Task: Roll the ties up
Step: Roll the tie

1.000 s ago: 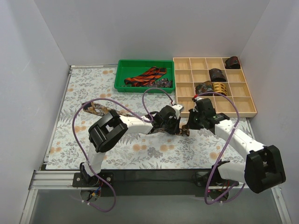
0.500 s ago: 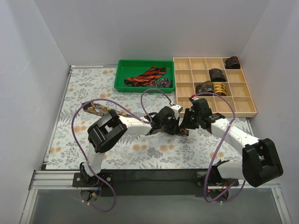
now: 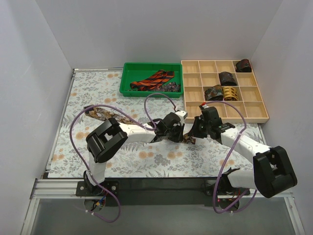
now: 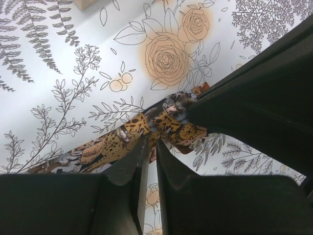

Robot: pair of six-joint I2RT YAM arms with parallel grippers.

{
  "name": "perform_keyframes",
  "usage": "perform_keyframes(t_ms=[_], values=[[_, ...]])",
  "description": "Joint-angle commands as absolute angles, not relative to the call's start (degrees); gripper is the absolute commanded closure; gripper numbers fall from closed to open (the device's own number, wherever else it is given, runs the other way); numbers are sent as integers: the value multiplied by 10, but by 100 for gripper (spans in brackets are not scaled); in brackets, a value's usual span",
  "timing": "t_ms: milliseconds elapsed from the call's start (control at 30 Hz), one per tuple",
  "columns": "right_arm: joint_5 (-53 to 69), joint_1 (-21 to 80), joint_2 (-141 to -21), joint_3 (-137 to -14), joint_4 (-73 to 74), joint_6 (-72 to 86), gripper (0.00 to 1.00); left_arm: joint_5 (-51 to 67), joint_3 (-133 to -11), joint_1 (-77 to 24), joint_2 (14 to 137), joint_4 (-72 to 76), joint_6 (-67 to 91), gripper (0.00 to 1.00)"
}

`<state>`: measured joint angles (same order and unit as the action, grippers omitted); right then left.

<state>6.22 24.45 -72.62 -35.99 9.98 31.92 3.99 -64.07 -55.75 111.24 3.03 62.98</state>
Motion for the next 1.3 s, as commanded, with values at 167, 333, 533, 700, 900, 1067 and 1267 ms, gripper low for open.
perform_keyframes(t_ms=[167, 333, 533, 700, 900, 1067, 1267], values=[[33, 247, -690, -345, 62, 324, 95, -31, -613, -560, 1013, 3, 612, 86], [21, 249, -688, -347, 62, 321, 94, -39, -606, -555, 1025, -18, 606, 88], [4, 267, -697, -352, 58, 329, 91, -32, -614, -549, 1061, -18, 600, 94], [-35, 288, -705, -349, 41, 342, 89, -16, -628, -549, 1085, -14, 602, 95], [-48, 308, -728, -351, 21, 355, 86, -1, -628, -549, 1094, -5, 606, 95], [-57, 318, -742, -348, 5, 367, 83, 21, -627, -549, 1093, -4, 610, 95], [-47, 327, -755, -345, -40, 383, 80, 28, -623, -549, 1086, 15, 610, 94]])
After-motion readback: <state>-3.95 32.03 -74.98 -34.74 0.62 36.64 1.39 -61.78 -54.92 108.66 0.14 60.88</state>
